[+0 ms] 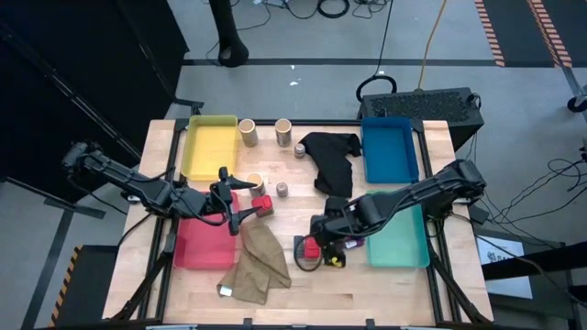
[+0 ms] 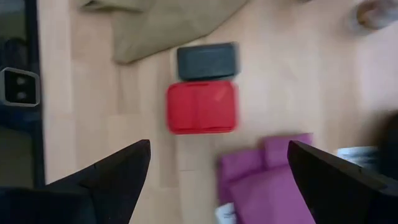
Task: Sort spices by type
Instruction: Put the bottom red seasoning can into the dark blue bin
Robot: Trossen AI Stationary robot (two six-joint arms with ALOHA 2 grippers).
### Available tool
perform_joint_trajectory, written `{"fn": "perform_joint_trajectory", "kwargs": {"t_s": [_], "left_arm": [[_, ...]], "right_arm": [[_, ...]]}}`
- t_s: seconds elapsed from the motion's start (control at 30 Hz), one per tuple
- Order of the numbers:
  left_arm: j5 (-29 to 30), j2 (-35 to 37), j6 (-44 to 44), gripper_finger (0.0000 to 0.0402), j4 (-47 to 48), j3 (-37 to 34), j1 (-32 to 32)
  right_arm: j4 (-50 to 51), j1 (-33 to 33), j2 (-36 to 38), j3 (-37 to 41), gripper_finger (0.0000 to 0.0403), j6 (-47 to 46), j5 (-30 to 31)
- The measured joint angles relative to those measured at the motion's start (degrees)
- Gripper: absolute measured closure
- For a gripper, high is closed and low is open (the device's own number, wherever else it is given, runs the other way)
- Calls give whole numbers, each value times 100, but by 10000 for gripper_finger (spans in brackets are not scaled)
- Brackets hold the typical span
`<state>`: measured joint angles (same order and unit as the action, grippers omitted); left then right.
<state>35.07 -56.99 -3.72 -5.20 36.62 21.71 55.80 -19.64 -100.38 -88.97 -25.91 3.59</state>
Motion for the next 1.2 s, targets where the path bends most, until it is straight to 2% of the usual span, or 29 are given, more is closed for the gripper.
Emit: {"fn": "perform_joint_trajectory", "kwargs": {"t_s": [0.3,0.63,1.2], "left_arm": [[-2,0,-26,91,18,0,0],[0,0,-18,91,20,-2,0],[15,0,-2,91,18,-2,0]], "right_arm": [[-541,7,-485,0,39,247,-60],[-640,7,-827,0,39,453,-60],[-763,57,-925,-2,39,448,-8]]}}
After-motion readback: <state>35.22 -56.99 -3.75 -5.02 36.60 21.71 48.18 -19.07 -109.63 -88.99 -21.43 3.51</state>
